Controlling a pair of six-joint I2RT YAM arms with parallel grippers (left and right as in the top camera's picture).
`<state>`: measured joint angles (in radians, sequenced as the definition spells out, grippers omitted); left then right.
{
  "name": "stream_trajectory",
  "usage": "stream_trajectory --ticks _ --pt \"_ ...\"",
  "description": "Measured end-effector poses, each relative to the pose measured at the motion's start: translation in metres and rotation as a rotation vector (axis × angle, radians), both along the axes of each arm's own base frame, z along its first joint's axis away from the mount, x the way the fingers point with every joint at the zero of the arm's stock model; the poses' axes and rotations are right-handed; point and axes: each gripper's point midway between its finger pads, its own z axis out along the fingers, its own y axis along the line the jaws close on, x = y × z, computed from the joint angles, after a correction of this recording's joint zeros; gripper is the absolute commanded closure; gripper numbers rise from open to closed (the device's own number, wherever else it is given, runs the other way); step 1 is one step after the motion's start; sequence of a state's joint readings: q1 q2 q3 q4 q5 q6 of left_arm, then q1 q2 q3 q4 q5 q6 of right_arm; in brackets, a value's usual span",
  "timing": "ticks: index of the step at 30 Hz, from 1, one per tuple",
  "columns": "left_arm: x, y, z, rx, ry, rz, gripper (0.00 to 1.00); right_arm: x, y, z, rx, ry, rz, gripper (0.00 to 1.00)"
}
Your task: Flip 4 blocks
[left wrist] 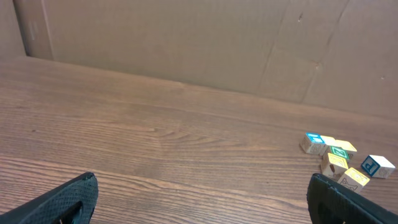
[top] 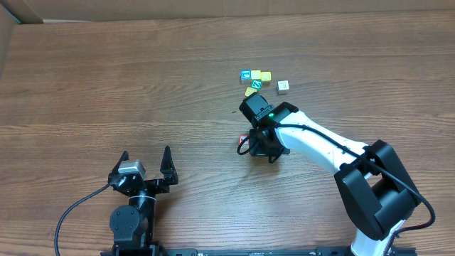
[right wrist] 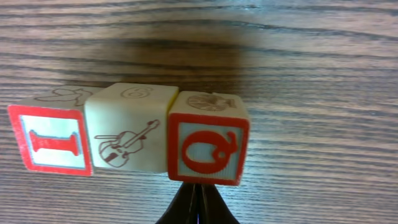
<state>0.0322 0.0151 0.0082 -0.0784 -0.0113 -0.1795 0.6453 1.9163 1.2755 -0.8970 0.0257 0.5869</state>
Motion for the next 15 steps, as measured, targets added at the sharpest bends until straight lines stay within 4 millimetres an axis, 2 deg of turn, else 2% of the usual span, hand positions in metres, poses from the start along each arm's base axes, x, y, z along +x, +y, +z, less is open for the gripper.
stream_trajectory --ticks 4,7,12,15 --pt "0.000 0.000 0.000 0.000 0.000 0.000 0.00 0.000 -0.005 0.010 -0.003 0.034 0.004 0.96" --pt "0.000 0.000 0.000 0.000 0.000 0.000 0.00 0.006 -0.005 0.031 0.011 0.051 0.028 0.94" --pt "0.000 0.000 0.000 0.000 0.000 0.000 0.00 0.046 -0.002 0.094 0.086 -0.030 0.006 0.92" --pt "0.000 0.000 0.000 0.000 0.000 0.000 0.00 0.071 -0.013 0.124 0.126 -0.100 -0.036 0.92"
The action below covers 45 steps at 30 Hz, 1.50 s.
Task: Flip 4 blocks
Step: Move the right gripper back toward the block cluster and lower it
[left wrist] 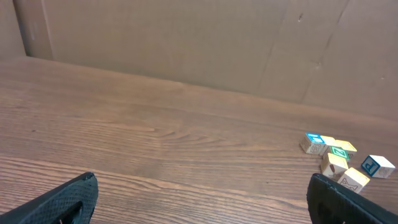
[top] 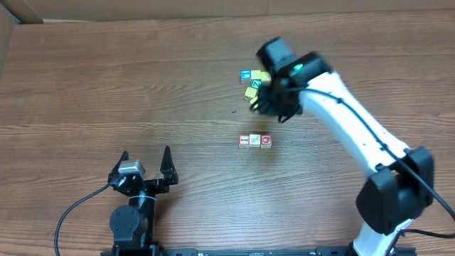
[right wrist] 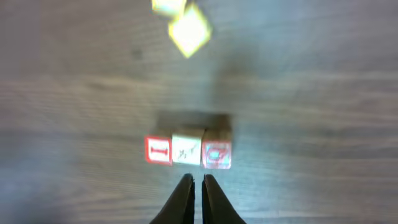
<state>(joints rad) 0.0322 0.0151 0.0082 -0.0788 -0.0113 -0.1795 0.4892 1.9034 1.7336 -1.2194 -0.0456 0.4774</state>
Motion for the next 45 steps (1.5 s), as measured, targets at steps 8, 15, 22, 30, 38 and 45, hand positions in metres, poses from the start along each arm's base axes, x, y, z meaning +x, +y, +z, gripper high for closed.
stream_trajectory --ticks 8,15,22,30,38,45 --pt "0.000 0.000 0.000 0.000 0.000 0.000 0.00 0.008 -0.055 -0.013 -0.017 0.062 -0.182 0.96" --pt "0.000 0.000 0.000 0.000 -0.001 0.000 0.00 -0.019 -0.058 -0.081 0.037 0.189 -0.288 0.96" --pt "0.000 0.000 0.000 0.000 0.000 0.000 0.00 -0.042 -0.037 -0.117 0.135 0.243 -0.267 0.96" --pt "0.000 0.000 0.000 0.000 0.000 0.000 0.00 -0.042 -0.015 -0.116 0.181 0.226 -0.216 0.96" --pt "0.000 0.000 0.000 0.000 0.000 0.000 0.00 -0.045 -0.010 -0.115 0.186 0.231 -0.201 0.96" --pt "0.000 0.000 0.000 0.000 0.000 0.000 0.00 -0.045 -0.012 -0.116 0.176 0.225 -0.205 0.89"
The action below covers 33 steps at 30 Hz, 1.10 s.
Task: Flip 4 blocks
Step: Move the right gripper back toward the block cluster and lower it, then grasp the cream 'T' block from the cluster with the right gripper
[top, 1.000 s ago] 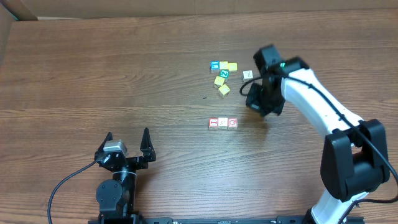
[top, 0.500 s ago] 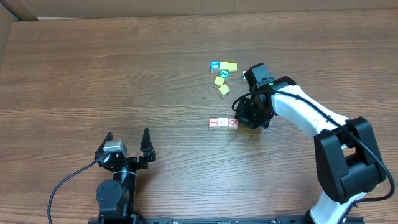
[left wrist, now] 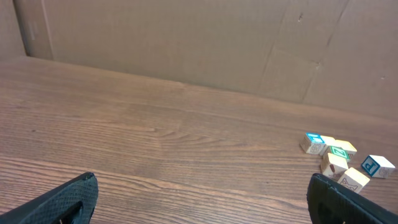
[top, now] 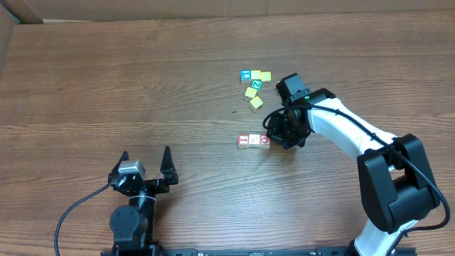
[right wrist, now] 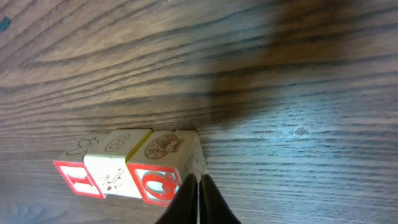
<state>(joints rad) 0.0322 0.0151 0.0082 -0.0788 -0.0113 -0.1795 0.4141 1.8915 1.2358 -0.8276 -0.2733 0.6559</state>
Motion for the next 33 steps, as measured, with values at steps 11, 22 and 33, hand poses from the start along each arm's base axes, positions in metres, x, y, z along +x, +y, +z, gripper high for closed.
stream_trajectory --ticks 11,22,33 --pt "0.000 0.000 0.000 0.000 0.000 0.000 0.00 0.070 -0.016 0.064 -0.033 -0.230 0.077 0.31" --pt "0.000 0.000 0.000 0.000 0.000 0.000 0.00 0.148 -0.044 0.092 -0.251 -0.583 0.045 0.30" --pt "0.000 0.000 0.000 0.000 0.000 0.000 0.00 0.168 -0.047 0.035 -0.348 -0.579 0.168 0.30"
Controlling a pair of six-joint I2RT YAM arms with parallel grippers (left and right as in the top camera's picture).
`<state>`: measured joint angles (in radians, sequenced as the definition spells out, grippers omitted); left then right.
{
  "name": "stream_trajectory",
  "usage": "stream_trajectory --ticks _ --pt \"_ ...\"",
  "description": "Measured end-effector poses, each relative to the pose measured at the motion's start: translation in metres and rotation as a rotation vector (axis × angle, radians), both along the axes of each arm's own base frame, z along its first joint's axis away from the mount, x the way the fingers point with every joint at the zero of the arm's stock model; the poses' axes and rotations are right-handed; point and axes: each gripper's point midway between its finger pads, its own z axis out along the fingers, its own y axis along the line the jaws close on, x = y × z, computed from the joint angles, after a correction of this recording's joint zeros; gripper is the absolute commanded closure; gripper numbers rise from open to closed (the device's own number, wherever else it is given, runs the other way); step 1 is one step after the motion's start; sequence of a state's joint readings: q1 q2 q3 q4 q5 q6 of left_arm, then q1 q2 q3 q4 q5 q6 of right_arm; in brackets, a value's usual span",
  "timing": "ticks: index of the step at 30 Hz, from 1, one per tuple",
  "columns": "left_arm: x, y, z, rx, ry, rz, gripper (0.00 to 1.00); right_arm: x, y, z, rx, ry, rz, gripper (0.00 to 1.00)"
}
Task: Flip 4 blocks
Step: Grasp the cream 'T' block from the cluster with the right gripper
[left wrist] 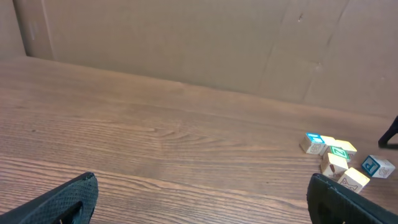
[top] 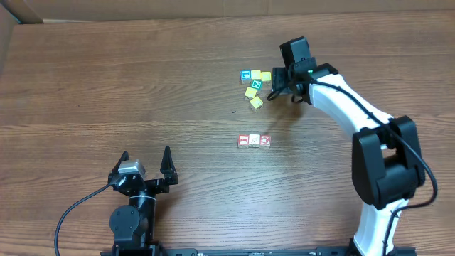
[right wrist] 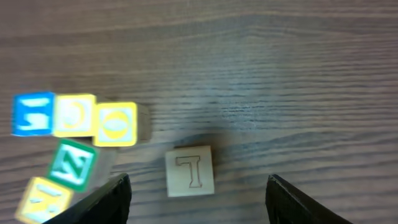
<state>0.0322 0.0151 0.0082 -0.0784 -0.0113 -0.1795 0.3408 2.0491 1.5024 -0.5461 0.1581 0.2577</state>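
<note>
A row of three blocks (top: 254, 141), red, pale and red, lies at mid-table. Farther back is a cluster of blue, yellow and green blocks (top: 254, 82). My right gripper (top: 286, 82) is open beside that cluster, hovering over a pale block with an outlined L (right wrist: 189, 171). In the right wrist view the right gripper (right wrist: 199, 200) straddles that block, its fingertips (right wrist: 107, 198) wide apart and touching nothing. The arm hides the pale block from overhead. My left gripper (top: 146, 160) rests open near the front edge, and the left gripper (left wrist: 202, 199) holds nothing.
Next to the L block lie a blue block (right wrist: 33, 114), two yellow ones (right wrist: 116, 123), a green Z block (right wrist: 73, 163) and another yellow one (right wrist: 43, 194). A cardboard wall (left wrist: 186, 43) closes the table's far side.
My right gripper was shut and low at the Q end of the three-block row. Now it is at the back cluster, open above the pale L block. The left arm is unchanged.
My right gripper was shut close in front of the row of I, violin and Q blocks. Then it was high above the table, still shut. Then it was low at the row's right end. Now it is open over the pale block by the cluster.
</note>
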Motion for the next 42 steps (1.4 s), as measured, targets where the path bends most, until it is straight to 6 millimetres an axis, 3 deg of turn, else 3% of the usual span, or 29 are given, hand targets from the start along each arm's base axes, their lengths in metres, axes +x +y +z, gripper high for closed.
stream_trajectory --ticks 7,28,35,42 --pt "0.000 0.000 0.000 0.000 0.000 0.000 0.00 0.002 -0.002 -0.023 -0.032 0.027 0.027 0.34" --pt "0.000 0.000 0.000 0.000 0.000 0.000 0.00 0.007 0.003 -0.021 -0.016 0.008 0.060 0.37" --pt "0.000 0.000 0.000 0.000 0.000 0.000 0.00 0.007 0.003 -0.024 -0.030 0.009 0.087 0.51" --pt "0.000 0.000 0.000 0.000 0.000 0.000 0.00 0.004 0.002 -0.045 -0.043 0.049 0.095 0.62"
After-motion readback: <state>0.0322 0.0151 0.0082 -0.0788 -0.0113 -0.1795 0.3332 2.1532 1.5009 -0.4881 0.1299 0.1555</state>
